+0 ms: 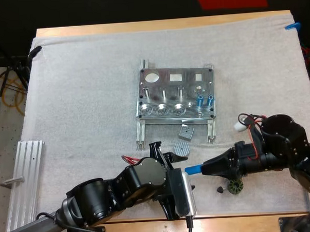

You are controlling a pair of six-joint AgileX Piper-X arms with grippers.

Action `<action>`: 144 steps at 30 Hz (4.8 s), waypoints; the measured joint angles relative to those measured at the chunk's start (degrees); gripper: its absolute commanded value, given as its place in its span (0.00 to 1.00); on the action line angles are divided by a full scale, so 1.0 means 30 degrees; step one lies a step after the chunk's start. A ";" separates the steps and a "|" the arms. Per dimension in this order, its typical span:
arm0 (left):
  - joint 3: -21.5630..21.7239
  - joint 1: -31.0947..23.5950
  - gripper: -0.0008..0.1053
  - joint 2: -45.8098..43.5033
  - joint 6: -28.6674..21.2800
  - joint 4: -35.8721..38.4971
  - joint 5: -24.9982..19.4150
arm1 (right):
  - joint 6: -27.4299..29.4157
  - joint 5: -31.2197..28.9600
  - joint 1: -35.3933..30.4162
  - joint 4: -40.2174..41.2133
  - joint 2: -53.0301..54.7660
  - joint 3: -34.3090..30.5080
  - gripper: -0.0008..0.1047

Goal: Load cells from right to left

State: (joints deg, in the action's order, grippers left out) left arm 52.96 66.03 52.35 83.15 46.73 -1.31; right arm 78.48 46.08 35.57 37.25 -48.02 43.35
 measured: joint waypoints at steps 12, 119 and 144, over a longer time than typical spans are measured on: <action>0.2204 0.0000 0.63 -0.1838 0.4008 0.3337 -0.4088 | 0.2175 -0.1787 0.0000 0.0792 0.0000 0.0000 0.08; 0.0682 -1.0058 0.63 -0.2196 0.6830 0.1394 0.1681 | 1.6579 -1.5903 0.0000 1.4127 -2.1244 2.2061 0.08; 0.0682 -1.0058 0.63 -0.2196 0.6582 0.1394 0.2013 | 1.6571 -1.7444 0.0492 1.3405 -2.3350 2.2035 0.08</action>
State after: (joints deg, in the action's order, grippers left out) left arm 55.01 35.85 45.76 102.90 50.91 4.73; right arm 128.19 -6.25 37.05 77.47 -118.07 109.45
